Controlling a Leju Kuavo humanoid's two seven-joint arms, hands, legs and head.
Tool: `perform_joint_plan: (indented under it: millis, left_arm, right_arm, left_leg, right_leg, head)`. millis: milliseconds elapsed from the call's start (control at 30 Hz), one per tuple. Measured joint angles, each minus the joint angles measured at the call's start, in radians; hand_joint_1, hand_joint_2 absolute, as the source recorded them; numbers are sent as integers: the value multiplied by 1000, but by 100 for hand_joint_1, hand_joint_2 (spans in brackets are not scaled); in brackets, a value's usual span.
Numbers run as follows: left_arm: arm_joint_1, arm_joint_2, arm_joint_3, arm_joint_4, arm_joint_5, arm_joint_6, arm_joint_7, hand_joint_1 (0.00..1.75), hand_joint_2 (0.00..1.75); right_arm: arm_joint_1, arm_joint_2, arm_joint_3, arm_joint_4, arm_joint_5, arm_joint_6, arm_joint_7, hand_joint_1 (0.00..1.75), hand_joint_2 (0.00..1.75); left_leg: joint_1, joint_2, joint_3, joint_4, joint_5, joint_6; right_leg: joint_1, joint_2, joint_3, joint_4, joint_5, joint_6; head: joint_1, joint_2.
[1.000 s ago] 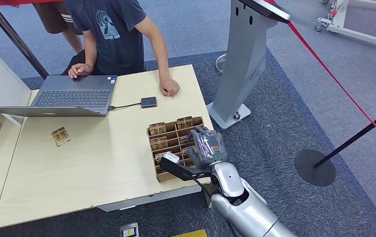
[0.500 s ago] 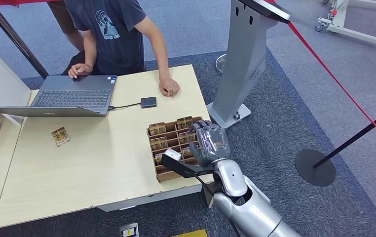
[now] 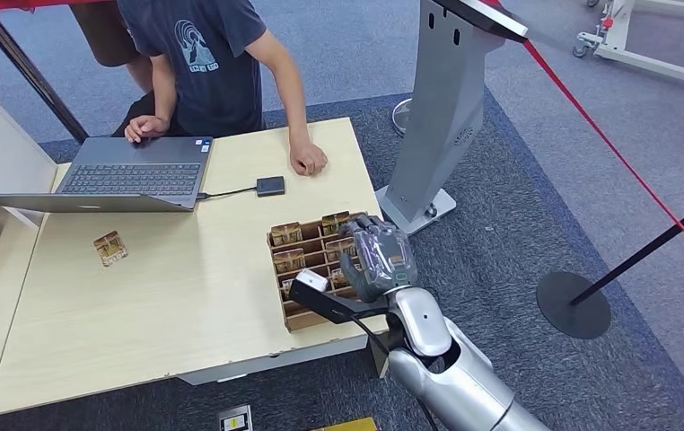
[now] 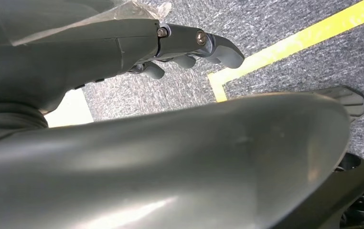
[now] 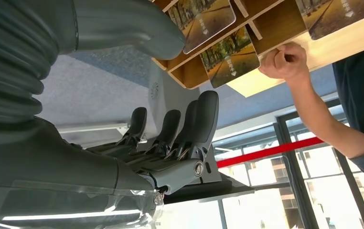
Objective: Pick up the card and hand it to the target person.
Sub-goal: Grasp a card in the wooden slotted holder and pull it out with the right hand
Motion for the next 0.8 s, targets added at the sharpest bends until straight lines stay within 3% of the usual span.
perform_joint_plan:
  millis: [233,400,600,800]
  left_arm:
    - [0,0,0,0,-4,0,0,0,0]
    - [0,0,0,0,-7,-3,4,0,0]
    - [0,0,0,0,-9,-5,4,0,0]
    - [0,0,0,0,-14,-6,3,0,0]
  right_arm:
    - [-1,2,8,25,-16,-6,-5,87,175]
    - [0,2,11,45,-21,-15,-2,71,175]
    - [1,2,12,68,-22,-19,-2,89,175]
    - [1,2,12,89,-25,-21,-2,89,175]
  left_leg:
    - [0,0,0,0,0,0]
    - [0,0,0,0,0,0]
    - [0,0,0,0,0,0]
    - [0,0,0,0,0,0]
  right_leg:
    - [0,0,0,0,0,0]
    - [0,0,0,0,0,0]
    - [0,0,0,0,0,0]
    - [0,0,0,0,0,0]
  head:
    - [0,0]
    - [0,0]
    - [0,0]
    - [0,0]
